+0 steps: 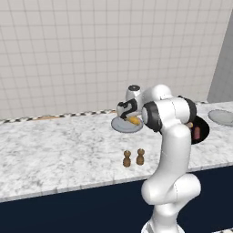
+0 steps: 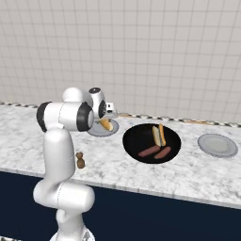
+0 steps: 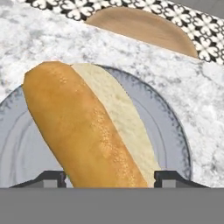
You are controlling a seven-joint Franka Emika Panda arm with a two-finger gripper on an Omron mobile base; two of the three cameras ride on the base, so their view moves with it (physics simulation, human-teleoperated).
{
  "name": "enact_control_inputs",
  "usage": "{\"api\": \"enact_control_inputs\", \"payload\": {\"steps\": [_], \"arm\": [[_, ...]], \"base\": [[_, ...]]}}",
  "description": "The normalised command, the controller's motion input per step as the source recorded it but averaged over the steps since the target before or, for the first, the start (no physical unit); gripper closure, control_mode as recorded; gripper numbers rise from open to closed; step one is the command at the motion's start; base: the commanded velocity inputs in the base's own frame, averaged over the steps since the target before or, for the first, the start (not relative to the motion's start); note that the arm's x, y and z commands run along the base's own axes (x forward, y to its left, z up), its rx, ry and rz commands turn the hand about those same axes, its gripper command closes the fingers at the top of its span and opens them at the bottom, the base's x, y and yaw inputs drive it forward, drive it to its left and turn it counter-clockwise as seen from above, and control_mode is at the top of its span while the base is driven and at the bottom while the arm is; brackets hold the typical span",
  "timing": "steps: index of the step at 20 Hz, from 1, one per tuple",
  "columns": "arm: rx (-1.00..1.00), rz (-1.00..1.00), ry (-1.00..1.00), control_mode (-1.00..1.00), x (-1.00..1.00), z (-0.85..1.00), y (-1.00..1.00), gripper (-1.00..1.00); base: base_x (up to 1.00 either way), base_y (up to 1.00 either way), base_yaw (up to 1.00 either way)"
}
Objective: Place one bun and one sausage from the bowl on each plate.
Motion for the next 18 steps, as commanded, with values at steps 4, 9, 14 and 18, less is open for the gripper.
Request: {"api": "enact_control_inputs", "payload": {"steps": [4, 9, 14, 18], "arm": [[-0.05, 0.00, -0.04, -1.00, 0.09, -0.09, 0.14, -1.00], [0.02, -0.14, -0.06, -1.00, -0.38, 0.66, -0.35, -1.00], [0.12, -0.38, 0.00, -1.00, -1.00, 1.00, -1.00, -1.00], [0.12, -0.47, 0.14, -1.00, -0.88, 0.99, -1.00, -1.00]], "base": [[0.00, 0.00, 0.00], [0.00, 0.00, 0.00], [0.00, 0.00, 0.00], [0.00, 0.00, 0.00]]}}
